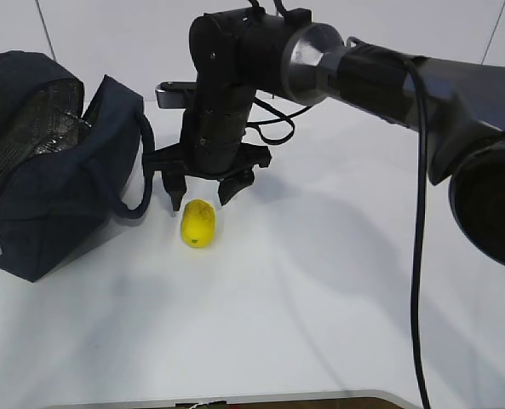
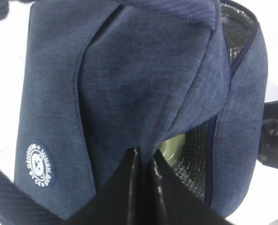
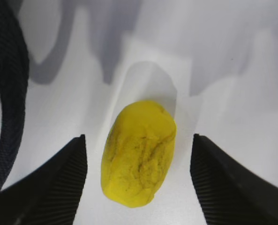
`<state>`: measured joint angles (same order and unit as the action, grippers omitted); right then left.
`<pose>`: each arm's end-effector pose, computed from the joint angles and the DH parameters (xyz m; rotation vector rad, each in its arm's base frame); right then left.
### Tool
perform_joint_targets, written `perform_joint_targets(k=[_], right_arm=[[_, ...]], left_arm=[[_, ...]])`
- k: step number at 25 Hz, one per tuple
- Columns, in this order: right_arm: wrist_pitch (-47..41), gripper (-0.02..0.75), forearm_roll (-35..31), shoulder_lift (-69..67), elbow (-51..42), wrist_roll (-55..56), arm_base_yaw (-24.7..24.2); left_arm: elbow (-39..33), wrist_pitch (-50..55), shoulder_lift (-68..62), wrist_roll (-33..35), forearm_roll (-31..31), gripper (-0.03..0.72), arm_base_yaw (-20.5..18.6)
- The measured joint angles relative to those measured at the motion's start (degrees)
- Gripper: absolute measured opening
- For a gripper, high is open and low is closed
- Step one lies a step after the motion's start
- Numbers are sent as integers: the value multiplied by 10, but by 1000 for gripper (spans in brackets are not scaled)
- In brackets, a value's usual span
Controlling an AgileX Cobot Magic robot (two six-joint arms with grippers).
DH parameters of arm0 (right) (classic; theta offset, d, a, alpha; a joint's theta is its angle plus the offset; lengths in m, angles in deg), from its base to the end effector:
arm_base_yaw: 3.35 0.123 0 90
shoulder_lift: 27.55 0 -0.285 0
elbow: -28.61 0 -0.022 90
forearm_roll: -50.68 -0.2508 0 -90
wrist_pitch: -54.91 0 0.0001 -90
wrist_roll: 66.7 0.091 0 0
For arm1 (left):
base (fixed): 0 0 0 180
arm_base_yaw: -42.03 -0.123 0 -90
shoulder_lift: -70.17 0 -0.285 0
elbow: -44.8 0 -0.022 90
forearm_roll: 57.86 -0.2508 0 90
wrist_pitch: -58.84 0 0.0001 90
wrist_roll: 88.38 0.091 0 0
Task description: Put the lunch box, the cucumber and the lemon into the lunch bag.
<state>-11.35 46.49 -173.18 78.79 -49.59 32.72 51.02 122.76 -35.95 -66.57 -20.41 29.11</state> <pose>0.4131 0.3084 0.1958 -0.4467 2.8381 0.2991 0.3602 0.0316 0.3045 -0.0725 2.6090 -0.6966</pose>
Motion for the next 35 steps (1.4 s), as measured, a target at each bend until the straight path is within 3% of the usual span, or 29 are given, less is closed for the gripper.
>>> perform_joint_targets(k=[35], right_arm=[[3,546,1,-34,0,3,0]], left_arm=[[0,-7,0,0,-5,-10,0]])
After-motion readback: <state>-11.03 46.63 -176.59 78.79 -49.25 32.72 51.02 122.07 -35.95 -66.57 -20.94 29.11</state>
